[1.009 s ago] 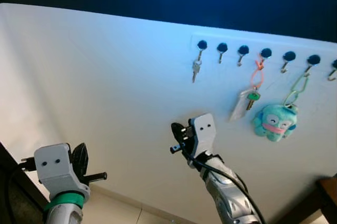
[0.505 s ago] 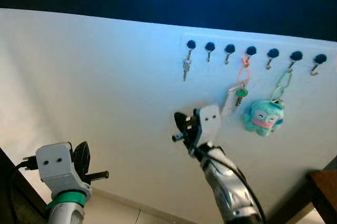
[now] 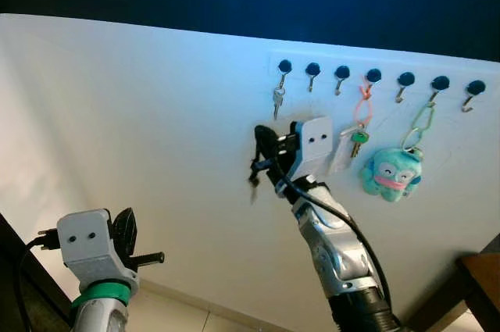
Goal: Hang keys on a hook
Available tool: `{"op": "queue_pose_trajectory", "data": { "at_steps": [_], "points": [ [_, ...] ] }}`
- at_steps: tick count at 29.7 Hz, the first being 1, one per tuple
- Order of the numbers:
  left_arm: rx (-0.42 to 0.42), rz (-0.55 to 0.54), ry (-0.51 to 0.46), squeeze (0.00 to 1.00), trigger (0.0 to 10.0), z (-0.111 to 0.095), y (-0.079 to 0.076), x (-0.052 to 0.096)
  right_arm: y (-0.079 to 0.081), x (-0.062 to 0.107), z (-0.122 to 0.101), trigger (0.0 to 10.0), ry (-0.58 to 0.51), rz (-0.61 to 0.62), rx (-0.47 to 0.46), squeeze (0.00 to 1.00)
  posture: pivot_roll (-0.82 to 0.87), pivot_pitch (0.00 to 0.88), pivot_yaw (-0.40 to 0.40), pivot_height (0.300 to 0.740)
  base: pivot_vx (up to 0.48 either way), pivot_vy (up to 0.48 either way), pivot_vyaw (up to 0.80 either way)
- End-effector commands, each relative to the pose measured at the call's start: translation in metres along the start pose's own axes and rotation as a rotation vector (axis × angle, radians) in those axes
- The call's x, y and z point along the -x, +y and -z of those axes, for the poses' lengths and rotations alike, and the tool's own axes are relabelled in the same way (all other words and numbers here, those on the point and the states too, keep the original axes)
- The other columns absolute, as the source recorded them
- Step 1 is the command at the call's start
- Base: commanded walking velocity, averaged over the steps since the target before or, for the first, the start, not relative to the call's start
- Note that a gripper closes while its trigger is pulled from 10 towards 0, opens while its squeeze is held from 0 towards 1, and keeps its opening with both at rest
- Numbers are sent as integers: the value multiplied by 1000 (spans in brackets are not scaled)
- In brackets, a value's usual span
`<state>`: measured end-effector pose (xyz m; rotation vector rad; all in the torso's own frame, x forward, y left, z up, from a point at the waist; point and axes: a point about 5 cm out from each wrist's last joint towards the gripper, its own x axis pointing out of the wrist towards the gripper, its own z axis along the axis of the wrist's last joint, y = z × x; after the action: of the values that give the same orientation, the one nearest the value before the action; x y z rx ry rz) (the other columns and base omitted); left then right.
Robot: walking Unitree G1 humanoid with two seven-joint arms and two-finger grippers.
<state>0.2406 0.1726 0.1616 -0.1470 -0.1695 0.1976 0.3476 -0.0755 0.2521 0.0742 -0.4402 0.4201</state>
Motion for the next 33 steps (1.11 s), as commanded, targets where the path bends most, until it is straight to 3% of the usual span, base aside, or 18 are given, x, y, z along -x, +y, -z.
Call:
{"op": "queue_pose_trajectory", "data": {
  "at_steps": [1,7,8,9,10,11,12,14,16,20,22,28,33],
  "points": [
    [-6,0,21,0,10000,4,1,2,-2,-3,-14,10000,-70,36,26,0,-66,55,93,740,0,0,0],
    [4,19,27,0,10000,5,-2,4,-2,4,-7,10000,-36,29,34,0,-70,59,95,740,0,0,0],
    [4,12,34,0,10000,6,-1,5,7,11,13,10000,82,-61,31,0,-70,59,95,740,0,0,0],
    [4,12,34,0,10000,6,-1,5,7,11,13,10000,82,-61,31,0,-70,59,95,740,0,0,0],
    [1,4,48,0,10000,8,0,5,14,20,30,10000,194,-138,38,0,-70,59,95,740,0,0,0],
    [1,4,48,0,10000,8,0,5,14,20,30,10000,194,-138,38,0,-70,59,95,740,0,0,0],
    [-2,-5,63,0,10000,10,2,5,21,30,48,10000,311,-213,45,0,-70,59,95,740,0,0,0],
    [-8,-2,63,0,10000,11,1,5,25,40,59,10000,346,-248,74,0,-77,56,97,740,0,0,0],
    [-27,11,55,0,10000,11,1,6,26,53,68,10000,361,-257,109,0,-74,54,97,740,0,0,0],
    [-36,13,58,0,10000,12,2,7,20,57,70,10000,360,-194,96,0,-74,54,97,740,0,0,0],
    [-38,-2,71,0,10000,14,6,10,10,64,75,10000,379,-126,36,0,-81,50,102,740,0,0,-400],
    [-52,-17,69,0,10000,15,10,8,9,77,80,10000,425,-149,34,0,-83,57,103,740,0,0,-800],
    [-57,-25,62,0,10000,14,11,6,13,78,81,10000,427,-174,30,0,-83,57,103,740,0,0,-800]
  ]
}}
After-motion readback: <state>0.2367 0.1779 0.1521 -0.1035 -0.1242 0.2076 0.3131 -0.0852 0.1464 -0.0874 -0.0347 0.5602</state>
